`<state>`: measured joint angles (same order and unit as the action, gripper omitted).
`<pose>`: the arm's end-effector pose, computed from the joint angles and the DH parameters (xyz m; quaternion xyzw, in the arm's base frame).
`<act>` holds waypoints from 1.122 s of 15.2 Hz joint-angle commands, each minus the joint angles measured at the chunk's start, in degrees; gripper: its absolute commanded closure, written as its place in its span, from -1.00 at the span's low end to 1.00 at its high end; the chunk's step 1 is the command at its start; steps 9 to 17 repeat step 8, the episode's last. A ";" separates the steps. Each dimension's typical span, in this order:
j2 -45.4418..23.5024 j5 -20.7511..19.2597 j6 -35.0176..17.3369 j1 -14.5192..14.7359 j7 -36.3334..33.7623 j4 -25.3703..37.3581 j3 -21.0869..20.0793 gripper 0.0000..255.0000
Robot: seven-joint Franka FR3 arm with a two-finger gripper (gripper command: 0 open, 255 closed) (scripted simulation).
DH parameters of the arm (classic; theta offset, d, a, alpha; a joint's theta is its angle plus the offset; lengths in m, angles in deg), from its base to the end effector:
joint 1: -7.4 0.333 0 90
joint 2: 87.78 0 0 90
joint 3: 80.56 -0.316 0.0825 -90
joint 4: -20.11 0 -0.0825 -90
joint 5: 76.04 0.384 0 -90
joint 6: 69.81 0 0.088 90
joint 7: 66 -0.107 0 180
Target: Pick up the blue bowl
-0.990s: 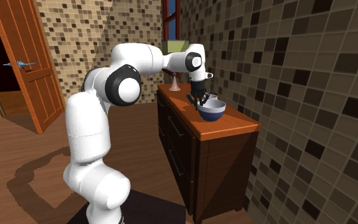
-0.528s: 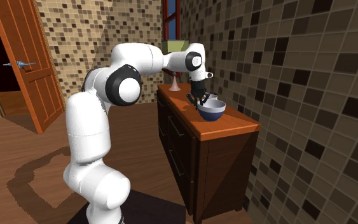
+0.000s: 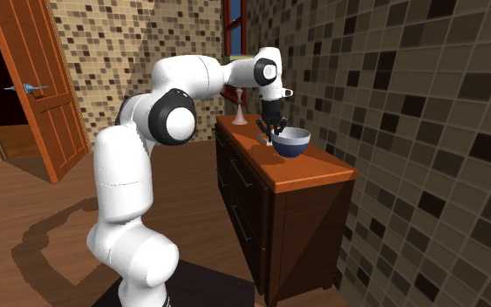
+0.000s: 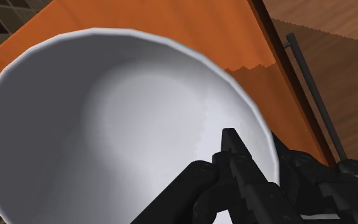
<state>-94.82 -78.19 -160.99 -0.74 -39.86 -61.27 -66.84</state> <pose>0.5536 -0.2160 0.6291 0.9984 0.0385 0.0101 0.0409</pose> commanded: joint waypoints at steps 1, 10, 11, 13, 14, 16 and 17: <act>-0.56 0.15 1.86 -0.16 0.30 2.42 0.09 1.00; -2.57 0.67 6.69 -0.52 0.83 9.23 0.24 1.00; -2.57 0.67 6.69 -0.52 0.83 9.23 0.24 1.00; -2.57 0.67 6.69 -0.52 0.83 9.23 0.24 1.00; -2.57 0.67 6.69 -0.52 0.83 9.23 0.24 1.00; -2.57 0.67 6.69 -0.52 0.83 9.23 0.24 1.00; -2.57 0.67 6.69 -0.52 0.83 9.23 0.24 1.00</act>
